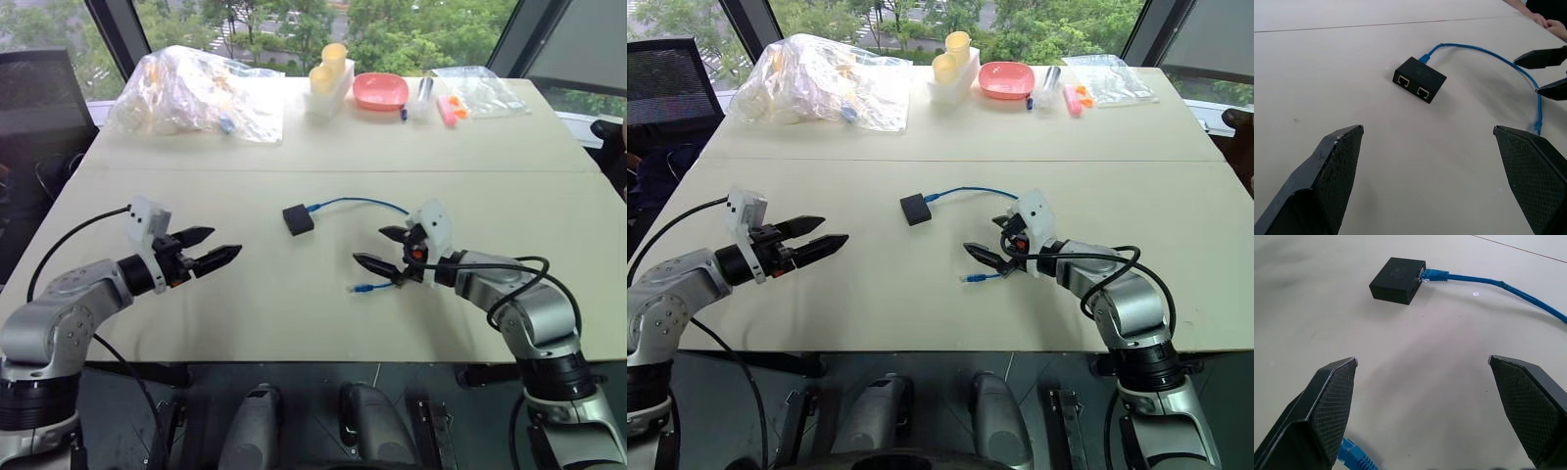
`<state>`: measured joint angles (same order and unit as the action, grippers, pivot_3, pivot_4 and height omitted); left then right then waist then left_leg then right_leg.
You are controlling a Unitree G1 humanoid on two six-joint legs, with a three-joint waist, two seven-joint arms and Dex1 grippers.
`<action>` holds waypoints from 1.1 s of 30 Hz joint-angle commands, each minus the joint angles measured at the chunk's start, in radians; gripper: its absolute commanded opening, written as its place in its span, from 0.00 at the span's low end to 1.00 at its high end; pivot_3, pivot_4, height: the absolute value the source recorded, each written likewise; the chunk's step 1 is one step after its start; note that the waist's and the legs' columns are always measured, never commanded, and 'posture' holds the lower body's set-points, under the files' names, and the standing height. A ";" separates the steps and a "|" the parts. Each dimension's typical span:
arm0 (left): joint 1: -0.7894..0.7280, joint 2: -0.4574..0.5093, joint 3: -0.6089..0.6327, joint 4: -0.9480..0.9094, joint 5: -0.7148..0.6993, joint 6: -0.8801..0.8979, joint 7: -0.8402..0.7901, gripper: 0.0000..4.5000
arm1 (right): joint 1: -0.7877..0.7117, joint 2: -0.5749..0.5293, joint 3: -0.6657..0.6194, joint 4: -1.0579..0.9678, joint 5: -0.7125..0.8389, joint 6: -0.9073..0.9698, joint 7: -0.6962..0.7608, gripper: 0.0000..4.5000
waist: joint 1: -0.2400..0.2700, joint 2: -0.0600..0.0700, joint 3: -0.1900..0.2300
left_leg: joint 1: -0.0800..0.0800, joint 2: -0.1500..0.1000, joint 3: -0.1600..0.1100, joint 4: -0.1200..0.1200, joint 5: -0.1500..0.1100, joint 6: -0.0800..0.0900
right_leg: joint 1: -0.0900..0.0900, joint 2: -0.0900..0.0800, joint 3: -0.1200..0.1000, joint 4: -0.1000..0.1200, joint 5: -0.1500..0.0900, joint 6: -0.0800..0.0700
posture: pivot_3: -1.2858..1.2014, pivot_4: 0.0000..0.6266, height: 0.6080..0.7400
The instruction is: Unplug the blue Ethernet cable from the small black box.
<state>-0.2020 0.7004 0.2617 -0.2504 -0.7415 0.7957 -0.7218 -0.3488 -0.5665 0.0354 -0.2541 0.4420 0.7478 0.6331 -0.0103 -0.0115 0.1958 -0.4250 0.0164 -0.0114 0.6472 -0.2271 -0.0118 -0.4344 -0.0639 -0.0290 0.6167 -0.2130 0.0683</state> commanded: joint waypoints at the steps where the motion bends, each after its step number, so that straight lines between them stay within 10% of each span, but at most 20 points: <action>1: -0.002 0.011 -0.009 -0.028 0.004 -0.017 -0.025 1.00 | 0.003 0.010 -0.003 -0.039 -0.012 -0.029 -0.006 1.00 | 0.000 0.000 0.000 | 0.000 0.000 0.000 0.000 0.000 0.000 | 0.000 0.000 0.000 0.000 0.000 0.000 | 0.52 0.24 1.00; 23: -0.074 0.000 -0.002 0.026 0.024 -0.033 -0.012 1.00 | -0.091 0.017 0.039 0.064 -0.115 -0.097 0.017 1.00 | -0.001 0.000 0.000 | 0.001 0.000 0.001 0.001 0.000 0.000 | 0.000 0.000 0.001 0.002 0.000 0.000 | 0.52 0.24 1.00; 33: -0.171 0.106 -0.076 0.127 0.075 -0.053 -0.181 1.00 | -0.526 0.036 0.330 0.654 -0.506 -0.543 0.102 1.00 | -0.010 0.000 0.000 | 0.002 0.000 0.002 0.000 0.000 0.000 | 0.000 0.001 0.002 0.003 0.000 0.000 | 0.52 0.24 1.00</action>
<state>-0.3532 0.7891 0.1780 -0.1199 -0.6756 0.7689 -0.8794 -0.8018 -0.5444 0.3243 0.3016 0.0254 0.3217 0.7411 -0.0206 -0.0115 0.1959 -0.4229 0.0163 -0.0093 0.6475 -0.2269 -0.0118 -0.4350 -0.0625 -0.0271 0.6198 -0.2127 0.0684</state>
